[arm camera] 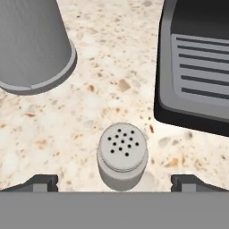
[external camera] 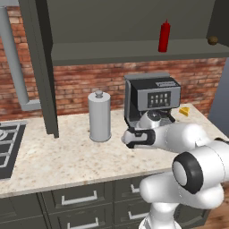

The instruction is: Pick the ketchup and shaker from the counter and place them in the cabinet.

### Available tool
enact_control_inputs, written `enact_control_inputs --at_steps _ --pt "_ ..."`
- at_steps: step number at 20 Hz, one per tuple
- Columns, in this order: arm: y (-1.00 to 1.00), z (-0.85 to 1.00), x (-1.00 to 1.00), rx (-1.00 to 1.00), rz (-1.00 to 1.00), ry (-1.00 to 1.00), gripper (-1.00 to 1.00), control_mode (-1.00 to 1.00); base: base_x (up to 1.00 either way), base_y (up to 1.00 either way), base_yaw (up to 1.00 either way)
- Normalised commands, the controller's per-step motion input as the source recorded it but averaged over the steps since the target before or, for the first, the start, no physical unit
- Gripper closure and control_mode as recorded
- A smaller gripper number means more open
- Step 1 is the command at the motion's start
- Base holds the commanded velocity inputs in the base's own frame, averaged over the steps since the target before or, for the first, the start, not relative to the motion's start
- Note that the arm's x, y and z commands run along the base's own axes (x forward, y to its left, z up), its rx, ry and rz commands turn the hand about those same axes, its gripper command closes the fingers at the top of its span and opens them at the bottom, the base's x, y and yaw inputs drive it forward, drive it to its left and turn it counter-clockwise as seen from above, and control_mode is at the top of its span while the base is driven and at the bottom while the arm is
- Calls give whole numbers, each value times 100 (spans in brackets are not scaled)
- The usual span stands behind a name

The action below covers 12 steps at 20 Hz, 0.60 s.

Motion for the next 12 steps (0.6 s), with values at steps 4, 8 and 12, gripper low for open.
enact_control_inputs --at_steps 4,8,12 --pt "0 -7 25 0 0 0 -100 -100 0 0 0" --pt "0 -5 23 0 0 0 -100 -100 0 0 0" --pt "0 -9 25 0 0 0 100 -100 0 0 0"
